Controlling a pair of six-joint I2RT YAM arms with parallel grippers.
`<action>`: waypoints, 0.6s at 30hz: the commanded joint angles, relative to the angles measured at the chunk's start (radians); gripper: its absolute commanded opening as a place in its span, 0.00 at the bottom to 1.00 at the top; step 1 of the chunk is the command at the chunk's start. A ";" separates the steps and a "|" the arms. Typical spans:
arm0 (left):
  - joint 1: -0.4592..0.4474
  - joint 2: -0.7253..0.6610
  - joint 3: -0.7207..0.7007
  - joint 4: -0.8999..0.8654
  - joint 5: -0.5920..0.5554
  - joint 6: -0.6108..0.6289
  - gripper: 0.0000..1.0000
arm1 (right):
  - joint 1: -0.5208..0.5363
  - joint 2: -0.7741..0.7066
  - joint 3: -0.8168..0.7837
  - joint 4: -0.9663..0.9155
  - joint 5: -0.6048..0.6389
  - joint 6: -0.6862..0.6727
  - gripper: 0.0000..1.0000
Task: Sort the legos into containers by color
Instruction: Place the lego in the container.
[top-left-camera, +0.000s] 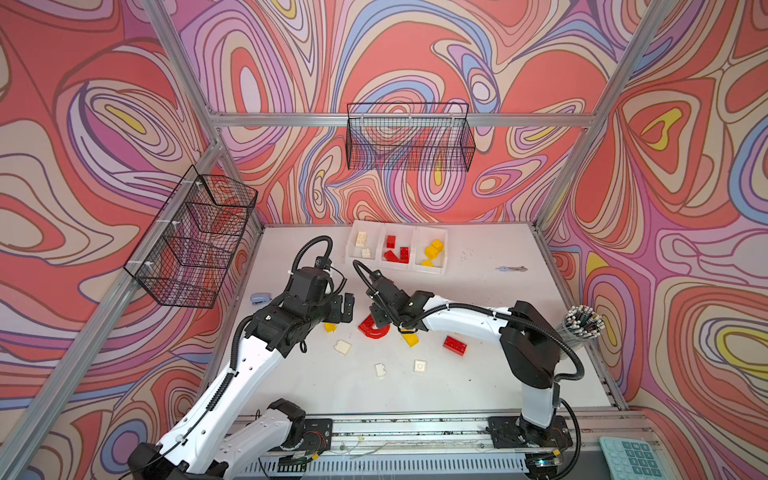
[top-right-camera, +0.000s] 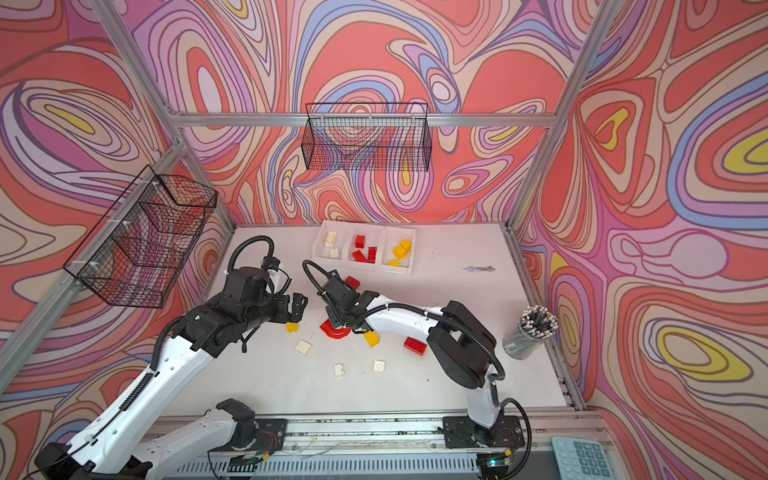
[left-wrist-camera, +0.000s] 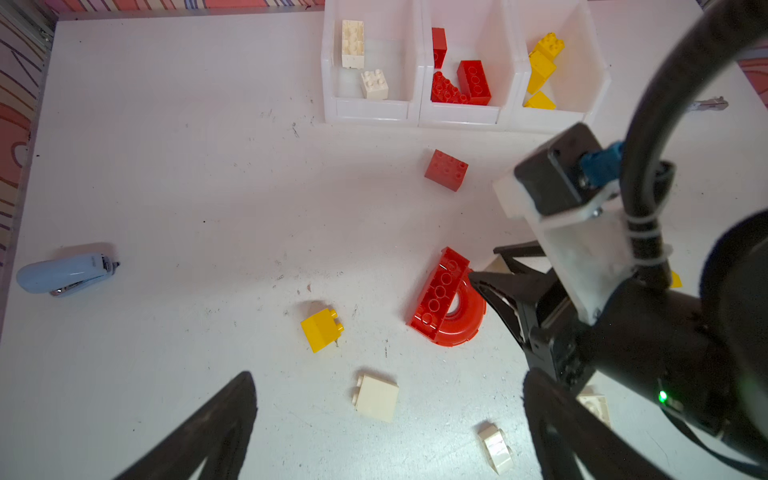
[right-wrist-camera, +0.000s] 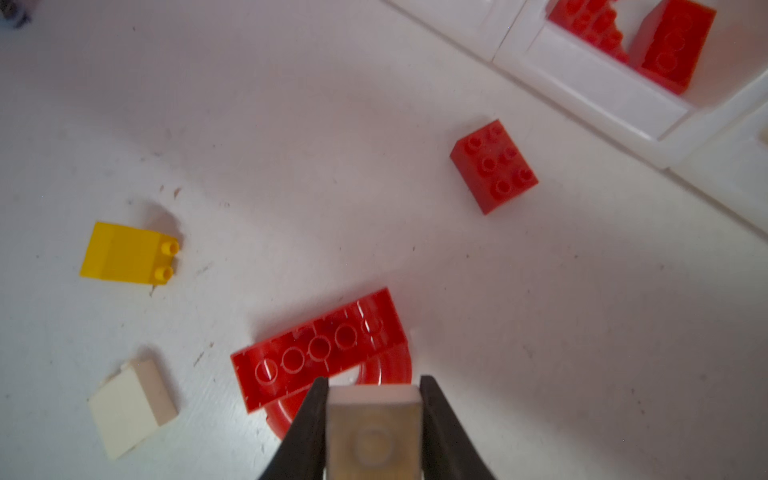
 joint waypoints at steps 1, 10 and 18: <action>0.004 -0.014 -0.012 0.006 -0.016 0.006 1.00 | -0.050 0.043 0.074 0.037 -0.077 -0.033 0.19; 0.004 -0.011 -0.012 0.009 -0.010 0.007 1.00 | -0.177 0.162 0.214 0.145 -0.290 -0.001 0.18; 0.004 0.001 -0.015 0.012 0.013 0.004 1.00 | -0.268 0.262 0.329 0.281 -0.457 0.083 0.17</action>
